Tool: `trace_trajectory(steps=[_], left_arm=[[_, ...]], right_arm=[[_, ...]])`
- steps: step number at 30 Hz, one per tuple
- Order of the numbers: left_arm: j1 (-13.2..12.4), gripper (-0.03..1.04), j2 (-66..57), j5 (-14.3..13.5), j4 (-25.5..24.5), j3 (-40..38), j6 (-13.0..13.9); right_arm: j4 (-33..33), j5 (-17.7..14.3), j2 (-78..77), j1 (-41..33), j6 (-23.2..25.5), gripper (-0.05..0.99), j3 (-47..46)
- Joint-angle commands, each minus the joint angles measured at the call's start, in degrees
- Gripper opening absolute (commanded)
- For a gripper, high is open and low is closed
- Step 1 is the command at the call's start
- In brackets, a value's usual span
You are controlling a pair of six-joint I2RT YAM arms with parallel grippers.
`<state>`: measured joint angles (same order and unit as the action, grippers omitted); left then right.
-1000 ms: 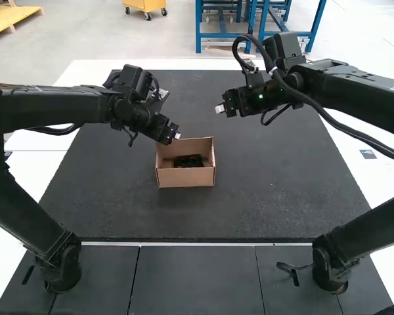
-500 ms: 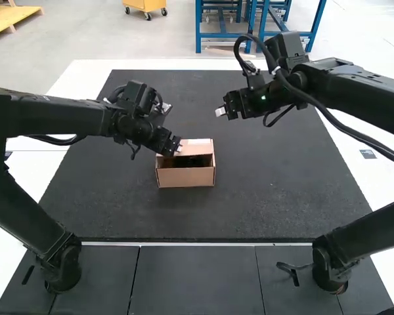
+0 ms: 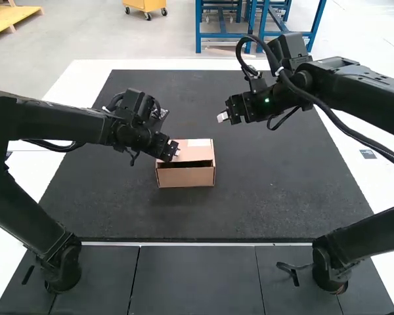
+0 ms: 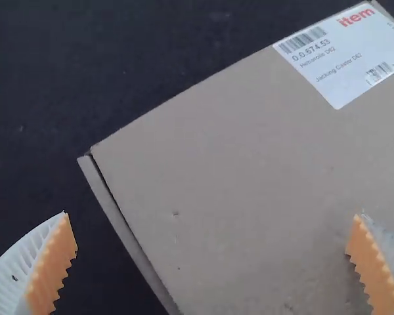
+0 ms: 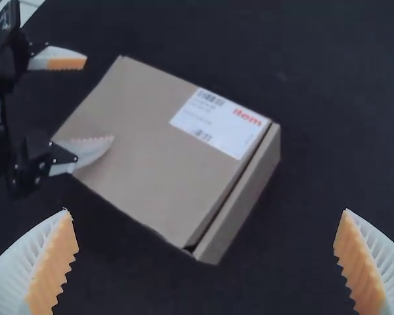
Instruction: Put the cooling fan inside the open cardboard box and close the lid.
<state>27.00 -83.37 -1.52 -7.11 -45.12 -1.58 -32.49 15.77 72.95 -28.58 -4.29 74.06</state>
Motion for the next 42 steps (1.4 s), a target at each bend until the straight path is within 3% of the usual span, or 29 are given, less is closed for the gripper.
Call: trace_trajectory(steps=[1, 12, 18, 26, 35, 42], left_arm=[[-0.1, 0.97, -1.7, -0.5, 0.6, 1.6, -0.4], [0.0, 0.97, -2.6, -0.5, 1.0, 4.4, -0.2], [-0.6, 0.97, -0.6, -0.5, -1.1, 2.4, -0.3], [-4.4, 0.97, 7.5, -0.5, -0.9, -0.4, -0.6], [-7.9, 0.97, 14.1, -0.5, -0.5, 1.9, -1.3], [-8.5, 0.97, 18.1, -2.2, 0.3, 5.7, -1.6]], right_arm=[[-0.1, 1.3, -2.3, 0.3, 0.0, 0.90, -0.1], [-0.3, 1.4, -2.2, 0.3, 0.0, 0.90, 0.6], [-1.1, 1.5, -2.4, 0.3, 0.1, 0.90, 0.3], [-0.9, 1.4, -3.6, 0.3, 0.1, 0.90, -1.8], [-2.7, 3.0, -4.5, 0.3, -1.9, 0.90, -2.7], [-4.2, 3.3, -6.5, 0.4, -3.8, 0.90, -6.0]])
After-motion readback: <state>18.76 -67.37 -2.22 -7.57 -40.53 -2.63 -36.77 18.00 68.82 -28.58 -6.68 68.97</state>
